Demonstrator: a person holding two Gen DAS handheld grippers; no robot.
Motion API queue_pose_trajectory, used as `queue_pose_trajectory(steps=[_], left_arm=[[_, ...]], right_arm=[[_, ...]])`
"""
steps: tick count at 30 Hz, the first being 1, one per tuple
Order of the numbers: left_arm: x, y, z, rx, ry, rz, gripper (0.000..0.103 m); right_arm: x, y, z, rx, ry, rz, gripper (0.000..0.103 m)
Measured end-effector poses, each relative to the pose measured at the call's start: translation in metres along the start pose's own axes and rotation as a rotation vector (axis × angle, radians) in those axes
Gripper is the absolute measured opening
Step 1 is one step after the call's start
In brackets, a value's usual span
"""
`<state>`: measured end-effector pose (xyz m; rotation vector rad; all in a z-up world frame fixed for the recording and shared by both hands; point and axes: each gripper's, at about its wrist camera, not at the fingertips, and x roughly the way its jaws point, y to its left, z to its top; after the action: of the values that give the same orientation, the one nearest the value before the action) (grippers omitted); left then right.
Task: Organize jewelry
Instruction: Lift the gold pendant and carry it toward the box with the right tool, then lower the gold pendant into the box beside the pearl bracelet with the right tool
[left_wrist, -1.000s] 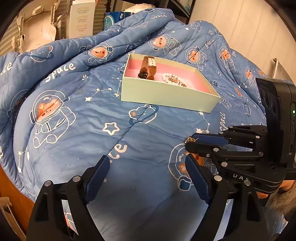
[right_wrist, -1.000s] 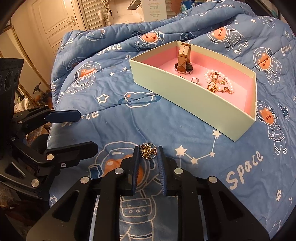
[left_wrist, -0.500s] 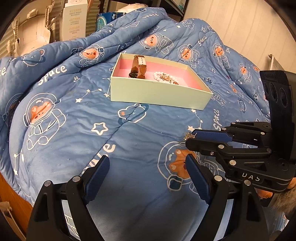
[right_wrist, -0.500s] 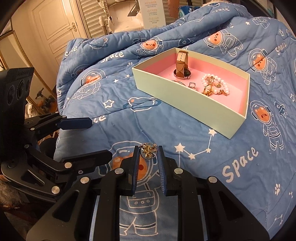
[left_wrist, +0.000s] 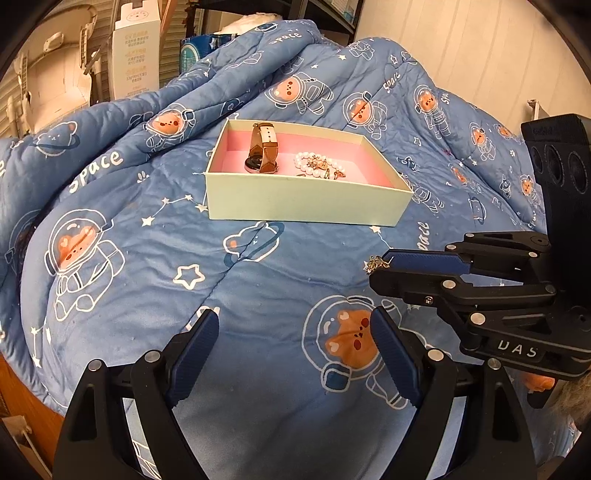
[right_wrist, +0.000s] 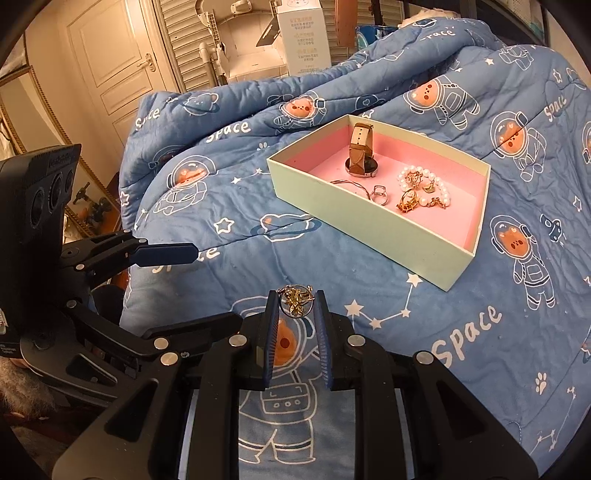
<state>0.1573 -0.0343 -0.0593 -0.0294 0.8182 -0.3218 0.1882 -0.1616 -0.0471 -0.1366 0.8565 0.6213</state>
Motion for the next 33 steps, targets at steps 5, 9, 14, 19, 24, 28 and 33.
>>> queue_pose_trajectory(steps=[5, 9, 14, 19, 24, 28, 33], left_arm=[[-0.002, -0.001, 0.011, 0.04, -0.022, 0.032, 0.082], [-0.004, 0.002, 0.022, 0.048, -0.038, 0.046, 0.082], [-0.003, 0.004, 0.036, 0.063, -0.056, 0.061, 0.082], [-0.001, 0.008, 0.051, 0.079, -0.072, 0.078, 0.082], [0.002, 0.012, 0.067, 0.08, -0.084, 0.079, 0.082], [0.005, 0.012, 0.079, 0.079, -0.097, 0.079, 0.084], [0.01, 0.012, 0.09, 0.087, -0.1, 0.082, 0.086]], right_arm=[[-0.004, -0.003, 0.005, 0.0, -0.015, -0.006, 0.02], [-0.007, -0.005, 0.011, -0.002, -0.025, -0.011, 0.02], [-0.011, -0.007, 0.023, -0.014, -0.042, -0.022, 0.02], [-0.014, -0.013, 0.037, -0.015, -0.059, -0.029, 0.02], [-0.013, -0.02, 0.052, -0.015, -0.066, -0.045, 0.02], [-0.011, -0.03, 0.065, -0.005, -0.067, -0.056, 0.02], [-0.001, -0.045, 0.081, 0.003, -0.05, -0.087, 0.02]])
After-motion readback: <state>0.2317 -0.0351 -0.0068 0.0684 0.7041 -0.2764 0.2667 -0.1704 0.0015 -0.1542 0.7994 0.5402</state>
